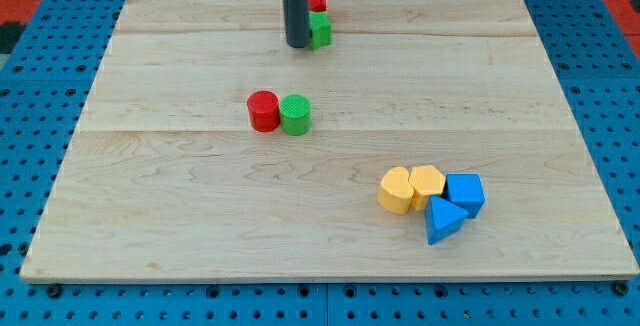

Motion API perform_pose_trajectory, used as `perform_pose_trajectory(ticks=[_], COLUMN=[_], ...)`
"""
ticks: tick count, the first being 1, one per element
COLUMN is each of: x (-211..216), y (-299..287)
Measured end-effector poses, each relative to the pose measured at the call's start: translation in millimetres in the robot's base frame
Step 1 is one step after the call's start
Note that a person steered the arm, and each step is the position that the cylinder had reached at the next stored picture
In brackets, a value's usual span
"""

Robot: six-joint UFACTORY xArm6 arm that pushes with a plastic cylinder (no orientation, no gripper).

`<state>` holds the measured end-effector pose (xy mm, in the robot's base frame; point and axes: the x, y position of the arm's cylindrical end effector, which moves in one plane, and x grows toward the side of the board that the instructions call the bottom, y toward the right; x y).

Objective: Push the red circle to the top left

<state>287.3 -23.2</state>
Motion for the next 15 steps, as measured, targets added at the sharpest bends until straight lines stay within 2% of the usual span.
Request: perform_pose_trajectory(ticks=[3,5,6,7,8,9,10,11,12,13,15], x=[3,87,118,157,142,98,77,87,132,135,72], y=[19,63,33,32,-25,-136,-196,-196,-207,-238,-236])
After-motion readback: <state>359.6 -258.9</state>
